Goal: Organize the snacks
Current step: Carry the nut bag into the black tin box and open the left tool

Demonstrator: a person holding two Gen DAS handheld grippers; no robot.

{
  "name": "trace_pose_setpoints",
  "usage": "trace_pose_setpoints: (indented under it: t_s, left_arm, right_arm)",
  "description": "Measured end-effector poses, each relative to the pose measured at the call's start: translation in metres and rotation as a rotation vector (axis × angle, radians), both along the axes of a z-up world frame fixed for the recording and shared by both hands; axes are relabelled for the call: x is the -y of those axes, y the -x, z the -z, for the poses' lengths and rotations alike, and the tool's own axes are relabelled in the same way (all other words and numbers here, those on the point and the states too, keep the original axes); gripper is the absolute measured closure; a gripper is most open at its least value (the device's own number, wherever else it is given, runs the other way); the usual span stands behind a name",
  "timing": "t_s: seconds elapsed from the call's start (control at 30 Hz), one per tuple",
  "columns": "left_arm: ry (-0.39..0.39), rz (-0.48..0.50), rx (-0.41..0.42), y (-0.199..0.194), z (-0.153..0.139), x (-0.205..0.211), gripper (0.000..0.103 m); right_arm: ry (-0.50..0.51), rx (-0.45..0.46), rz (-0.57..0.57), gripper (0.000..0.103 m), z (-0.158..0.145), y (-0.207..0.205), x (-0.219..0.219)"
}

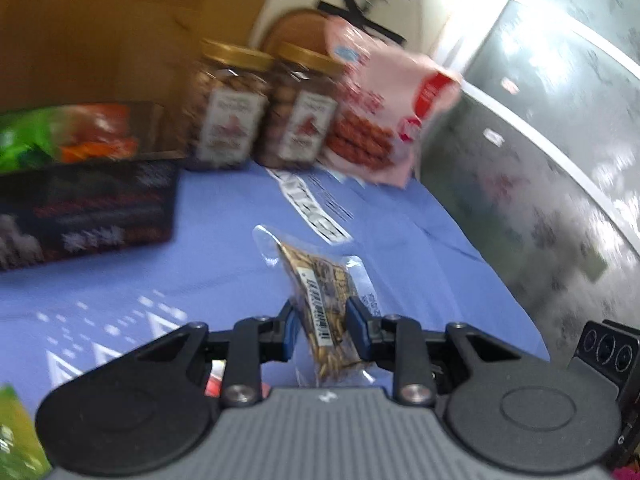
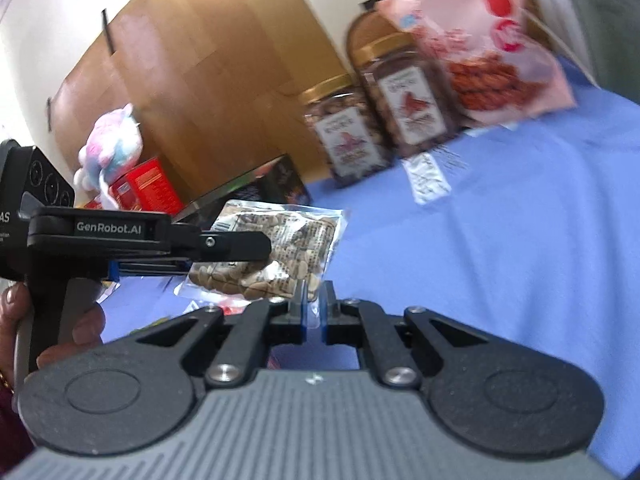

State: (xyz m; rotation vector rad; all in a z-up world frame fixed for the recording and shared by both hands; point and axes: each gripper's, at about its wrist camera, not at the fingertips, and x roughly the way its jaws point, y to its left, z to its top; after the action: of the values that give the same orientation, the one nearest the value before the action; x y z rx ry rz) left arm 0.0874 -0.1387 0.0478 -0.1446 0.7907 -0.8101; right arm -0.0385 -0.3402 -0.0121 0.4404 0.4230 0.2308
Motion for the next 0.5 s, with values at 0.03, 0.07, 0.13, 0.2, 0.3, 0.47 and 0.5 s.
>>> trace_pose_setpoints:
  t_s: [0.03,0.07,0.13,0.2,0.3,0.47,0.5]
  left_arm:
    - [0.009,-0.018,0.006,-0.005,-0.003,-0.008,0.077]
    - [0.019,-0.034,0.011,-0.012,-0.005,-0.014,0.077]
    - [0.044,-0.077,0.021,-0.027,-0.014,-0.029,0.077]
    - [0.066,-0.120,0.038,-0.045,-0.024,-0.044,0.077]
    - [0.070,-0.191,0.059,-0.076,-0.035,-0.059,0.076]
    - [0.044,-0.283,0.052,-0.128,-0.029,-0.071,0.074]
    - [0.035,-0.296,0.050,-0.137,-0.026,-0.072,0.073]
  right_arm:
    - [0.004,0.000,-0.017,0.095,-0.005,-0.010,-0.004]
    - [0.005,0.001,-0.034,0.095,-0.010,-0.021,-0.008]
    - [0.003,0.011,-0.075,0.095,-0.021,-0.044,-0.014]
    - [0.007,0.025,-0.109,0.095,-0.033,-0.070,-0.021]
    - [0.048,0.044,-0.148,0.095,-0.047,-0.114,-0.036]
    - [0.128,0.034,-0.175,0.094,-0.049,-0.176,-0.058]
    - [0.147,0.036,-0.173,0.094,-0.049,-0.183,-0.061]
